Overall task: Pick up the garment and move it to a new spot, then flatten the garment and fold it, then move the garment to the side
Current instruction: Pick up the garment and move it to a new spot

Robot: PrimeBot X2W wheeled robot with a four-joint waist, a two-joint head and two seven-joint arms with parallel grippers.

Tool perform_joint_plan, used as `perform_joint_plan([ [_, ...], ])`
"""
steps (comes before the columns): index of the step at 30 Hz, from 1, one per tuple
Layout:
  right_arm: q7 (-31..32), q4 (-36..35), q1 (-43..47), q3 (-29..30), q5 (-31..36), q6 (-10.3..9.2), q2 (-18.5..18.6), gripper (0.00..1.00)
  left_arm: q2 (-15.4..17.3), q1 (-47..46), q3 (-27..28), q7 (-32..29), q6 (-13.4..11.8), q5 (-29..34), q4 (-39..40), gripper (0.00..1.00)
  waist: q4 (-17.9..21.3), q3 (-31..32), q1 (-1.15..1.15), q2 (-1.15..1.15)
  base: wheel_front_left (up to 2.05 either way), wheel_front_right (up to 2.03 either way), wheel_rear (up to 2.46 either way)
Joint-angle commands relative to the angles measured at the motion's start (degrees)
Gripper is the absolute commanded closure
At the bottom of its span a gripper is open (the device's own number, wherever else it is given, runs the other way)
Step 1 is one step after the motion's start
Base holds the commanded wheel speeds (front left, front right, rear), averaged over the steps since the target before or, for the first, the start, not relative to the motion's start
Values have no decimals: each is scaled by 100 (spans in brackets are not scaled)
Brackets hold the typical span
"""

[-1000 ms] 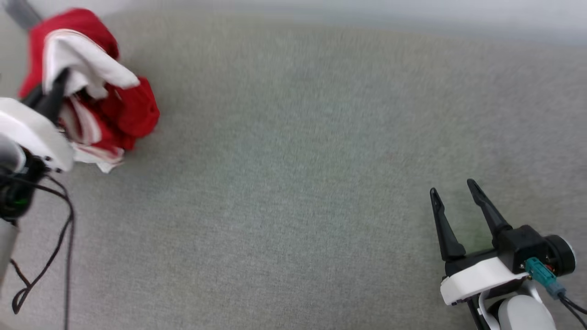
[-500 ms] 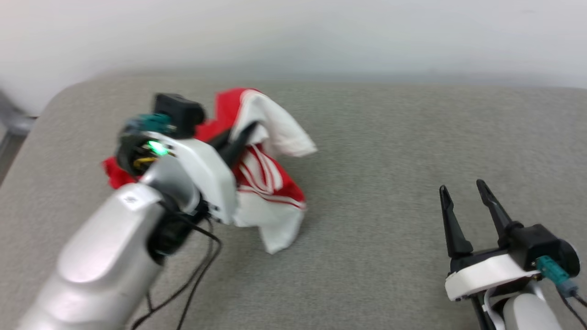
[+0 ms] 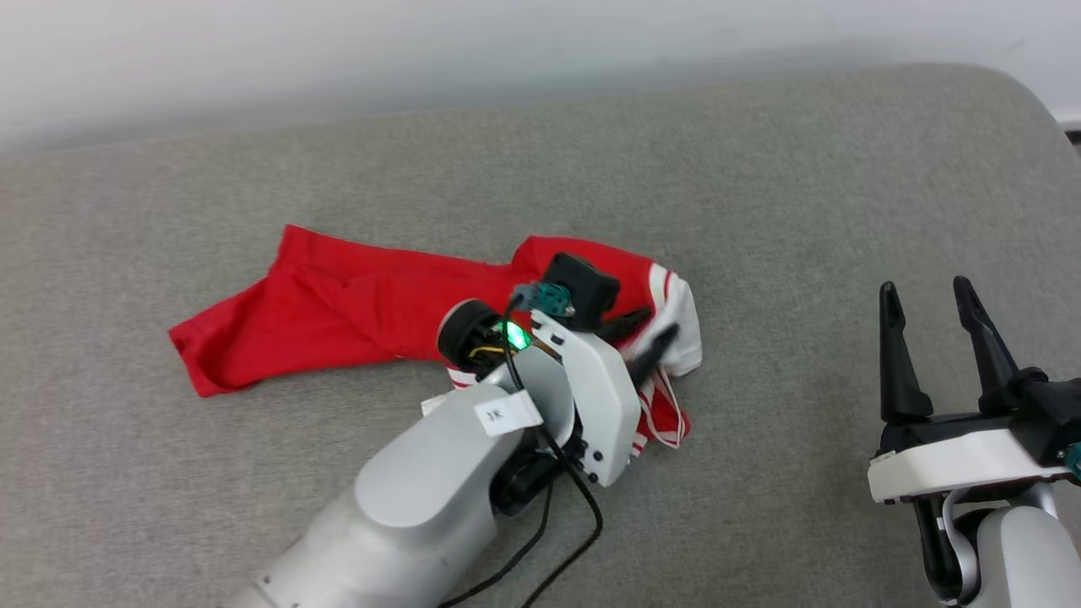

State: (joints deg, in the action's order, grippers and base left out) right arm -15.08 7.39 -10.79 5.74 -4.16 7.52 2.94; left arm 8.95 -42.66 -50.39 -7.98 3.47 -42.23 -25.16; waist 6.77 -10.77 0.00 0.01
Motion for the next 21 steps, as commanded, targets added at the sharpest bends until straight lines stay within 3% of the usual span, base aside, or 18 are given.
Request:
perform_joint_plan([
  [1, -13, -43, -79, 15, -39, -6, -10, 0, -104, -95, -69, 117, 69, 45, -236, 0, 156, -181, 0, -1, 0, 0, 0],
  [10, -14, 43, 85, -77, 70, -6, -8, 0, -316, -41, -20, 1084, 259, -30, -1121, 0, -222, 107, 0, -1, 0, 0, 0],
  [16, -13, 117, 239, -126, 134, -6, -9, 0, -43, 161, 244, 1825, 158, -23, -1084, 0, -686, 552, 0, -1, 0, 0, 0],
  [21, -13, 169, 411, -176, 168, -6, -8, 0, 449, 646, 648, 2194, -104, -107, -672, 0, -974, 845, 0, -1, 0, 0, 0],
])
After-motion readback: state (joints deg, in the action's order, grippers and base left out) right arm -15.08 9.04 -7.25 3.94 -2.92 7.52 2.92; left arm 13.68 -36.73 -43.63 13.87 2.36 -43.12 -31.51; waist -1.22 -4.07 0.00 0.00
